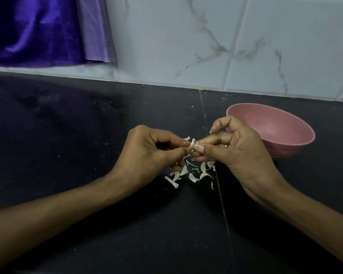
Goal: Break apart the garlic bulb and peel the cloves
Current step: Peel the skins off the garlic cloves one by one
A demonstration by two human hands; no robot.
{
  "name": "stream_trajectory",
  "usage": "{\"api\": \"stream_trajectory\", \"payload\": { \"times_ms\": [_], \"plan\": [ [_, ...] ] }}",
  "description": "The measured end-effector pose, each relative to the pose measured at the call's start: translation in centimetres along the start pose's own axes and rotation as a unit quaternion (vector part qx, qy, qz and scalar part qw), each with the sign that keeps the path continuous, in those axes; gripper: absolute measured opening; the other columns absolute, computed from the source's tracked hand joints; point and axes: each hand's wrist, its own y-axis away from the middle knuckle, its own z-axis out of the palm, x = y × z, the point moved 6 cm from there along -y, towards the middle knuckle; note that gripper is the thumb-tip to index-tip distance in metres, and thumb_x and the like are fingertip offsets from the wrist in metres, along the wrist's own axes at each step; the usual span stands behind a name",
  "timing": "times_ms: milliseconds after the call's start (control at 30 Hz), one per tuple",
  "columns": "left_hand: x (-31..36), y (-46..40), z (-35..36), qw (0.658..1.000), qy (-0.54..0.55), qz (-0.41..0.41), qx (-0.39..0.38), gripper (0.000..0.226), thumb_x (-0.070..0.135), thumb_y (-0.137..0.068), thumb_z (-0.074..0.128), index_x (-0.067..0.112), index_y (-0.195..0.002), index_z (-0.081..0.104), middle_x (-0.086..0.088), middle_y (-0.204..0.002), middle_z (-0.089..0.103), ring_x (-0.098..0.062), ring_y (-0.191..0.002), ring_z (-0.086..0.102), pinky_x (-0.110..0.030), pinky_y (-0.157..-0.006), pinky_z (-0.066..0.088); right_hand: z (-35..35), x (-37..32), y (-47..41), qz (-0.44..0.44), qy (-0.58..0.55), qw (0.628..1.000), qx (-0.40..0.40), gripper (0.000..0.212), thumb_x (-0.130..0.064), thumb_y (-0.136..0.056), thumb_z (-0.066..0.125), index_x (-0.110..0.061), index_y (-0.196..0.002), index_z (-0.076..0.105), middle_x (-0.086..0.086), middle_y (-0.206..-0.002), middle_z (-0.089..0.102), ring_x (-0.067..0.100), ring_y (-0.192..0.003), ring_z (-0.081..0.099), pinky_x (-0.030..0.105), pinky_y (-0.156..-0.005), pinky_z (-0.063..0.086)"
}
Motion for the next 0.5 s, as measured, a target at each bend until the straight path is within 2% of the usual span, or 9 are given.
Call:
{"api": "stream_trajectory", "payload": {
  "times_ms": [167, 367, 500],
  "plan": [
    [0.06, 0.10, 0.24, 1.000, -0.018, 0.011, 0.014, 0.006, 0.009, -0.078, 0.078, 0.008, -0.084, 0.078, -0.004, -0.064, 0.073, -0.019, -0.057, 0.071, -0.031, -0.059, 0.060, 0.06, 0.06, 0.24, -0.004, 0.005, 1.000, 0.015, 0.035, 0.013, -0.083, 0.067, -0.011, -0.092, 0.043, 0.019, -0.077, 0.073, 0.034, -0.072, 0.071, 0.037, -0.071, 0.062],
    [0.35, 0.34, 0.49, 0.999, -0.041, 0.017, 0.017, 0.004, 0.011, -0.078, 0.079, 0.012, -0.082, 0.079, 0.001, -0.063, 0.073, -0.014, -0.055, 0.070, -0.023, -0.053, 0.057, 0.34, -0.03, 0.57, -0.013, 0.018, 0.999, 0.023, 0.037, 0.011, -0.080, 0.069, -0.012, -0.088, 0.041, 0.009, -0.070, 0.071, 0.025, -0.066, 0.070, 0.035, -0.069, 0.060],
    [0.27, 0.18, 0.50, 1.000, 0.000, 0.000, 0.010, 0.008, 0.011, -0.076, 0.079, 0.007, -0.083, 0.078, -0.005, -0.064, 0.073, -0.020, -0.057, 0.071, -0.032, -0.057, 0.060, 0.37, -0.17, 0.44, -0.014, 0.017, 0.999, 0.025, 0.040, 0.017, -0.080, 0.066, -0.012, -0.090, 0.040, 0.014, -0.073, 0.072, 0.027, -0.066, 0.069, 0.033, -0.066, 0.060]
  ]
}}
